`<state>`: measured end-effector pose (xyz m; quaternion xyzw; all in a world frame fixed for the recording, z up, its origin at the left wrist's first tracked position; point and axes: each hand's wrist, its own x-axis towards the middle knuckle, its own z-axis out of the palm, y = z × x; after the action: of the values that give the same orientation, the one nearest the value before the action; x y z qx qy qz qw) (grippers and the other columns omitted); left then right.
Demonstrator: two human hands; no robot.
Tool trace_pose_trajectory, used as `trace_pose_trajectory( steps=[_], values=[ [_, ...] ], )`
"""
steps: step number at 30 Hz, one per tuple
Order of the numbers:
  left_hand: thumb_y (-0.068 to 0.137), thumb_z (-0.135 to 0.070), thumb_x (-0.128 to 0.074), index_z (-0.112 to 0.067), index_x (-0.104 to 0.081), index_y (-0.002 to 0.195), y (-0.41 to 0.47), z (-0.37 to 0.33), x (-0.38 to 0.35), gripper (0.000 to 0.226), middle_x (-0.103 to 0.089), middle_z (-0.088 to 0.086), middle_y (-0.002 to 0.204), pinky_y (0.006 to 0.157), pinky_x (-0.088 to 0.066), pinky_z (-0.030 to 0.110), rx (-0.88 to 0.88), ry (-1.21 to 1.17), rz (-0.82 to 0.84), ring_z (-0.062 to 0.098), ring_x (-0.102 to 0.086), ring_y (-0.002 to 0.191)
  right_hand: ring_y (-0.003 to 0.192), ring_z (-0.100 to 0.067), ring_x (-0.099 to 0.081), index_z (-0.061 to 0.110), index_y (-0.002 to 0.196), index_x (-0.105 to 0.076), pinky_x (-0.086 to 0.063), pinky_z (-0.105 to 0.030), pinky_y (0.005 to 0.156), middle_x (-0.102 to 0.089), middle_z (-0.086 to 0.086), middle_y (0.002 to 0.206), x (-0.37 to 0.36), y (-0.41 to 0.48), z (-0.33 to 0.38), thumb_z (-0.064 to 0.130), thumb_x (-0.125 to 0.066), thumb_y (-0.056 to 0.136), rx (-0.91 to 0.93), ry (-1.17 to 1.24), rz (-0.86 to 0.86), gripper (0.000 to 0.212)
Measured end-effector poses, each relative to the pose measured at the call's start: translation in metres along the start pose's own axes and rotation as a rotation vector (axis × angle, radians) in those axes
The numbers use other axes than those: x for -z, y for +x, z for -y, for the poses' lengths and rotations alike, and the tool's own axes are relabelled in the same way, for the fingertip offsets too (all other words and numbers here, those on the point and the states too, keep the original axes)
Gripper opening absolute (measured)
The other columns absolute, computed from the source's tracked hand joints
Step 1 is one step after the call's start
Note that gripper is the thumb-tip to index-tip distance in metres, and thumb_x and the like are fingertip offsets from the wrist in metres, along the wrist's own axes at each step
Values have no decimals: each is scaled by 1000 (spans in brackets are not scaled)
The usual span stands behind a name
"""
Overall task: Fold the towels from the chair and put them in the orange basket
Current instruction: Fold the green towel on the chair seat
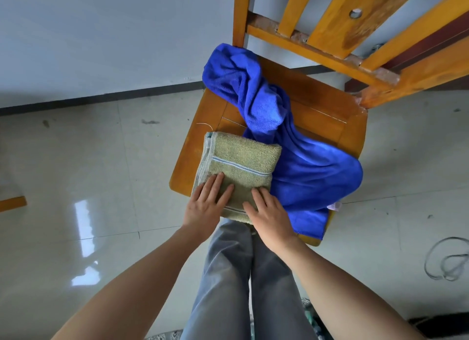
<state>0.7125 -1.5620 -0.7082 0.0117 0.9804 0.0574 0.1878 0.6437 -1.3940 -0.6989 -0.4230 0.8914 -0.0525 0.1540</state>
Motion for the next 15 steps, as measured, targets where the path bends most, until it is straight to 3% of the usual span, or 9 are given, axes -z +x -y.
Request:
trace_pose_trajectory(
  steps=[4,8,12,15],
  values=[
    [52,-22,-83,-18,-57,124,-1,0,5,76,-58,15,128,92,-48,41,22,-21,-16,32,-60,113,78,-30,-66,13,65,-60,-51,-30,54,-65,-9,77,3,1,2,0,-54,63,8,42,-39,15],
    [42,-13,-91,-9,-71,99,3,8,21,60,-71,13,102,69,-57,40,3,-113,-149,30,-69,90,69,-26,-64,11,70,-63,-53,-28,52,-64,-5,72,15,0,-5,0,-76,43,51,114,-96,33],
    [59,-18,-85,-11,-55,104,-5,16,41,55,-72,9,90,61,-56,31,-155,-163,-337,25,-70,77,70,-27,-64,7,75,-64,-54,-29,55,-64,-8,74,43,-8,-11,-5,-77,42,75,141,-192,37],
    [76,-18,-61,-11,-50,104,-14,15,70,31,-71,8,88,59,-55,28,-247,-115,-443,23,-69,74,76,-29,-66,7,84,-58,-55,-29,55,-67,-11,82,76,-17,-14,-7,-77,42,99,136,-227,48]
  ],
)
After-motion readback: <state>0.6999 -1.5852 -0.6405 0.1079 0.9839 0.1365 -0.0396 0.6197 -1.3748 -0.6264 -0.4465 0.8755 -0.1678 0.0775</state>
